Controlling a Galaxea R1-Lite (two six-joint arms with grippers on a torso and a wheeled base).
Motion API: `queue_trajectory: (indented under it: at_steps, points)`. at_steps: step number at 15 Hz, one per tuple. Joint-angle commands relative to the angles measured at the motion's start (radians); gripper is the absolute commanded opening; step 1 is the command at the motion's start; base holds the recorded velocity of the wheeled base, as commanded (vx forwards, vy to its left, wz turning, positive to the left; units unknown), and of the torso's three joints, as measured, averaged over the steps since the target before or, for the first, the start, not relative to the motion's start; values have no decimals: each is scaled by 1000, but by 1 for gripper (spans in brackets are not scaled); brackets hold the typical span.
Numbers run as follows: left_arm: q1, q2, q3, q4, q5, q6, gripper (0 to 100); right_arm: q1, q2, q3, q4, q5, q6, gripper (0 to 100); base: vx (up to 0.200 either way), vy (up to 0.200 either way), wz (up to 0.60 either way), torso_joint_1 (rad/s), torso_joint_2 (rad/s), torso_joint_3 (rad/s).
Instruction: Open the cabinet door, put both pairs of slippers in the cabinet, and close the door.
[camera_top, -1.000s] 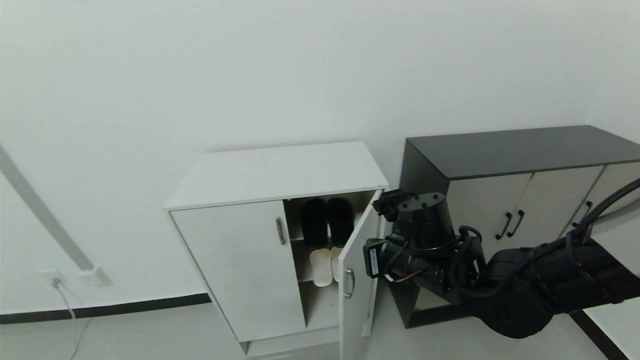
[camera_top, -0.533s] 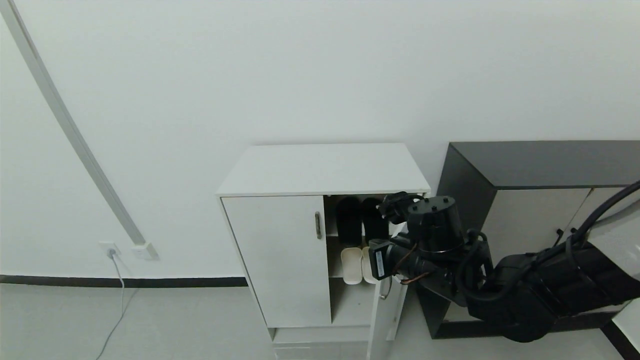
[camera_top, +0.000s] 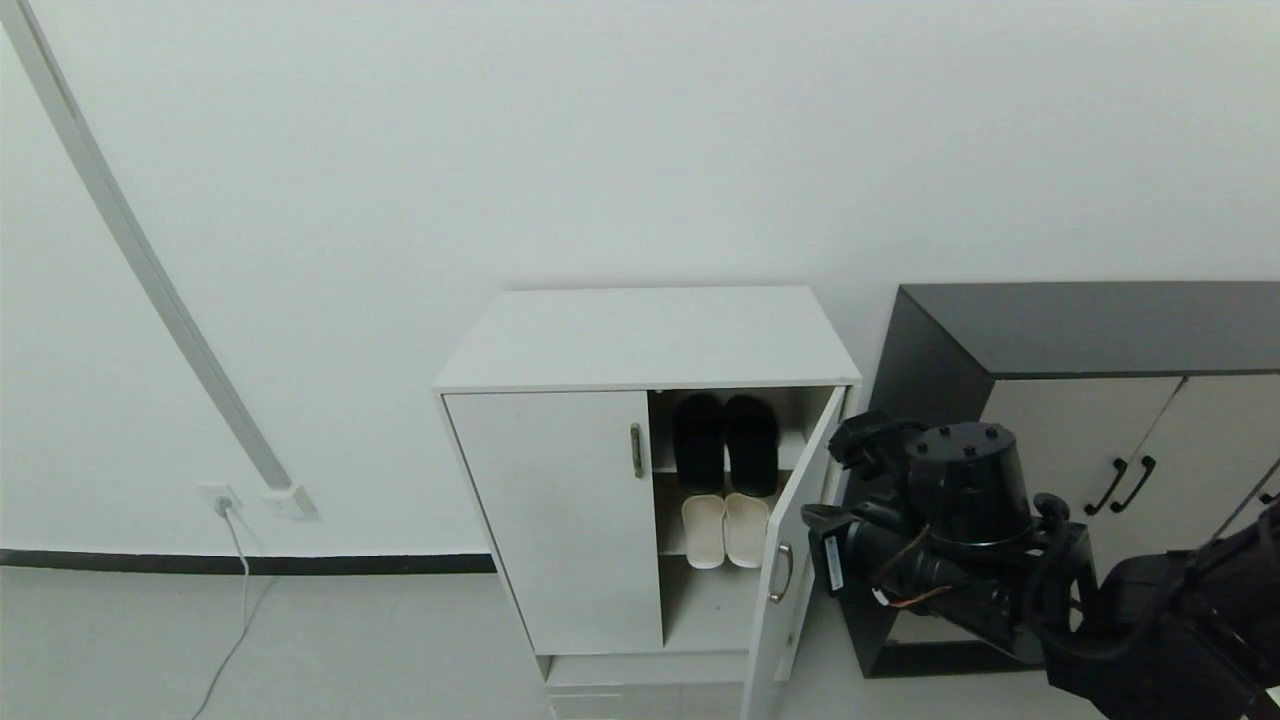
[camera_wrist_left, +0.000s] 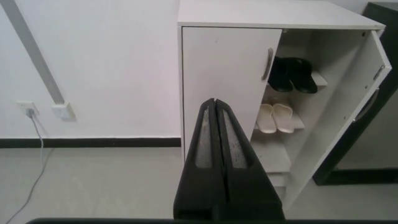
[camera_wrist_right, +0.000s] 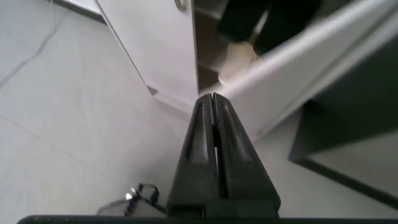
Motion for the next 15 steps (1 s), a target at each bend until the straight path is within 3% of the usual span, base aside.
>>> queue_trajectory:
  at_steps: [1, 7, 15]
  points:
    - [0, 1, 0, 0, 1, 0, 0, -27, -21, 36, 0, 7, 2, 0, 0, 0, 0, 0, 0, 0]
    - [0, 1, 0, 0, 1, 0, 0, -51, 125, -4, -59, 39, 6, 0, 0, 0, 0, 0, 0, 0]
    - [0, 1, 0, 0, 1, 0, 0, -41, 320, -254, -88, 59, 25, 0, 0, 0, 0, 0, 0, 0]
